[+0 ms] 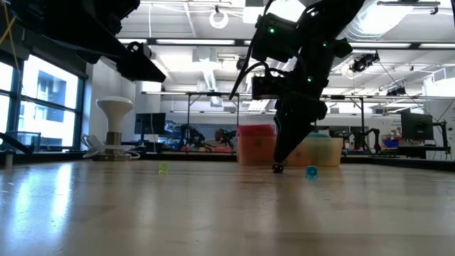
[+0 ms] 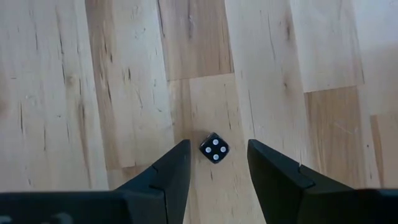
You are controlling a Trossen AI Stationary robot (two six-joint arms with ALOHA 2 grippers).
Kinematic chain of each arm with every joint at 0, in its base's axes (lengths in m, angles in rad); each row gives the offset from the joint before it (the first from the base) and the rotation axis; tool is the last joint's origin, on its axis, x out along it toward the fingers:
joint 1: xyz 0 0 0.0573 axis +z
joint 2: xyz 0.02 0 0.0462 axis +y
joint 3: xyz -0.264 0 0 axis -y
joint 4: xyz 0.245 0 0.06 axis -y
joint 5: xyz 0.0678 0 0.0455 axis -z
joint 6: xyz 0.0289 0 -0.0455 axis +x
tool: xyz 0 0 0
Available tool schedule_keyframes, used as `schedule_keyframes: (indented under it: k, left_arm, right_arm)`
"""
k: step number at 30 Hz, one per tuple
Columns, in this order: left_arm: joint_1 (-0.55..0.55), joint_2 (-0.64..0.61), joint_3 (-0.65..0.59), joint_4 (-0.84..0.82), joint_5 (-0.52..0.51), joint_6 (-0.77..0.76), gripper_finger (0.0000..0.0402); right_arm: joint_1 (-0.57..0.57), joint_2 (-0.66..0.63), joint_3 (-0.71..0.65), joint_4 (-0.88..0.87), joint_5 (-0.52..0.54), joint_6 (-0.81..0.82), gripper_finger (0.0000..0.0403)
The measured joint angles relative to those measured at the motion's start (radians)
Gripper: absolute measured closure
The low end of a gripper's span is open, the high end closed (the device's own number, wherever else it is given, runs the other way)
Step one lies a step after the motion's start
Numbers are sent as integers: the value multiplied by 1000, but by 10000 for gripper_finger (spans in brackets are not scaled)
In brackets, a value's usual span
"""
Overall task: Pick & Place Dice
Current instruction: Put the small black die into the orange bin
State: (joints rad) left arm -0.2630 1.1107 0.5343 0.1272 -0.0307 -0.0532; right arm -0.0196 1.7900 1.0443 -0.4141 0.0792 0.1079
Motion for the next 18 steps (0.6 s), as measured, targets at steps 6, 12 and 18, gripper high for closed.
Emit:
schedule_keyframes:
  k: [6, 12, 18]
  left_arm:
    - [0, 0, 0, 0, 0, 0, 2]
    - [0, 0, 0, 0, 0, 0, 2]
    - [0, 0, 0, -1, 0, 1, 2]
  right_arm:
    - [0, 0, 0, 0, 0, -7, 253]
    - [0, 24, 1, 12, 0, -8, 253]
    - [1, 77, 5, 35, 24, -12, 253]
